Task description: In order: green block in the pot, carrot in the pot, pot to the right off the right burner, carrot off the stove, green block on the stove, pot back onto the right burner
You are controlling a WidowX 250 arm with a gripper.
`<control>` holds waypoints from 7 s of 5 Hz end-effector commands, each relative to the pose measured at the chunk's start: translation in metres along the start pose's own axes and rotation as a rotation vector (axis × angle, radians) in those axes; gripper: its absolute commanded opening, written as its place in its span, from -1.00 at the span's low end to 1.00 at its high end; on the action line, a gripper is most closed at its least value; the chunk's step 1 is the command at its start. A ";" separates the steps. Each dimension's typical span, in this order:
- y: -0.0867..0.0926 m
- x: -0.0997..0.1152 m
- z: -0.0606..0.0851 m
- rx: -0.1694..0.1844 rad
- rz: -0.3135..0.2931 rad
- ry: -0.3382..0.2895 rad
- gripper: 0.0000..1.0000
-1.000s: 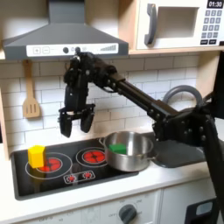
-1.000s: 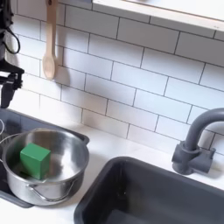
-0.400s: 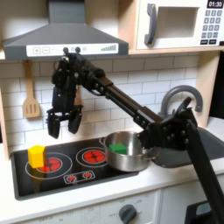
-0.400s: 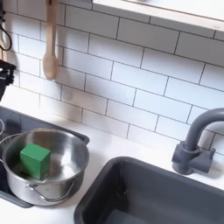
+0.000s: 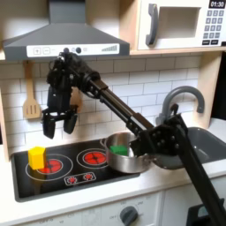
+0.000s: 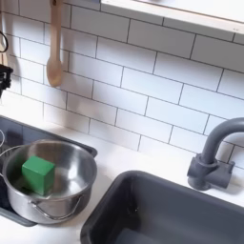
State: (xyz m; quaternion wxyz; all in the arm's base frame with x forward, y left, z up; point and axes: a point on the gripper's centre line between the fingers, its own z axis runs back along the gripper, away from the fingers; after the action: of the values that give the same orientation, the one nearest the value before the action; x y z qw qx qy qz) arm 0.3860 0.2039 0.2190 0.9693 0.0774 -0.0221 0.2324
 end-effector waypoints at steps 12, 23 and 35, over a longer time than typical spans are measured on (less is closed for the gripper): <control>-0.111 -0.133 0.037 -0.143 -0.055 0.108 1.00; -0.136 -0.103 0.008 -0.083 0.587 0.182 1.00; -0.113 -0.110 -0.026 0.013 0.742 0.149 1.00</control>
State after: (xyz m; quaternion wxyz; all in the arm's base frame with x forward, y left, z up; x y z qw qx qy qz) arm 0.3401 0.0624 0.1683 0.8163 0.0560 0.0241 0.5744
